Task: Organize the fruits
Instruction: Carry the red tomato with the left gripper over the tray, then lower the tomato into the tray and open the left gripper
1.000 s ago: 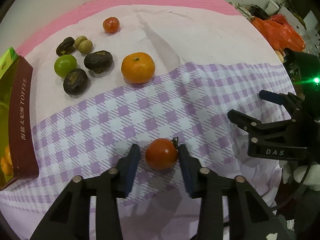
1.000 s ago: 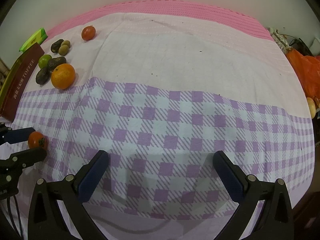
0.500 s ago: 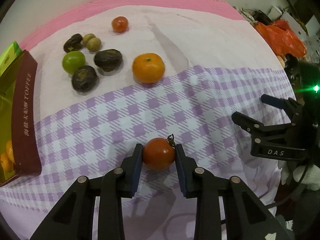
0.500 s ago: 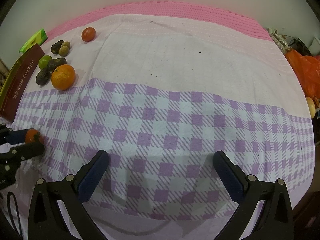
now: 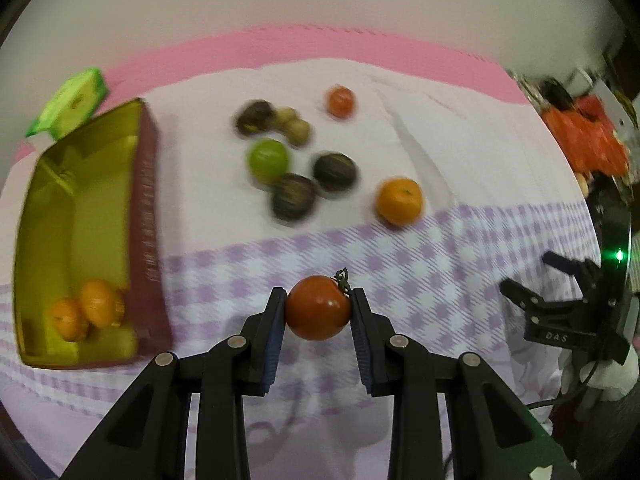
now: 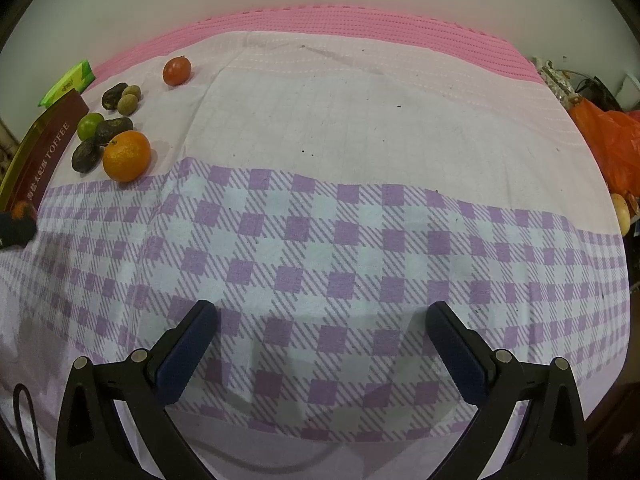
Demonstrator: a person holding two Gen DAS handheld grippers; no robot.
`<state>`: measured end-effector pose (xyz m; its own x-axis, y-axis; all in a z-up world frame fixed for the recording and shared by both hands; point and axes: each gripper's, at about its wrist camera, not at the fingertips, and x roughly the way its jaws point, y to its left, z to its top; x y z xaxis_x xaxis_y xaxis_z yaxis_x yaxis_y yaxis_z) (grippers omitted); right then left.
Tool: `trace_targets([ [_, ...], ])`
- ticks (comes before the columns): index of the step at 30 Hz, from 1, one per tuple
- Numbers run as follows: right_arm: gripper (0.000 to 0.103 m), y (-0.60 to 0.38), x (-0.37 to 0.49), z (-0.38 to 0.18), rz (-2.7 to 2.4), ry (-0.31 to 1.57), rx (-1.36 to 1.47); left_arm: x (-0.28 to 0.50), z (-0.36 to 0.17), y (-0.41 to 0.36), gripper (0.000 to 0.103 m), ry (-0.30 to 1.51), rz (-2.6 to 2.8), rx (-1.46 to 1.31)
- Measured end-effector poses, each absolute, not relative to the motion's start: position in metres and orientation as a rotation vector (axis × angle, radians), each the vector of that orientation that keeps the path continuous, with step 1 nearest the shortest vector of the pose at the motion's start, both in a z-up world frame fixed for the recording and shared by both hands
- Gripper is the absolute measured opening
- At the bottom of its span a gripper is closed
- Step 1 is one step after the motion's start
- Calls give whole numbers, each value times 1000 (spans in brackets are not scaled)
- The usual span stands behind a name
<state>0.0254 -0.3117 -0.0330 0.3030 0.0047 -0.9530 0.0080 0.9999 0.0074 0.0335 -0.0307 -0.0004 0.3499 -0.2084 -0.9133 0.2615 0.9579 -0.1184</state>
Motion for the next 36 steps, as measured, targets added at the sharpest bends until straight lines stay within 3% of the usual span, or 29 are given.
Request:
trace_targets([
  [9,103,-312,26,-33,-13,1268,18,58,17,58,28,1121,-114,-21],
  [19,103,-313,26,-34,-24,1273,24,68,-2,131,28,1149,46,-63],
  [36,103,-313,21,-34,-44,1275,36,78,-36,158,28,1183,85,-127],
])
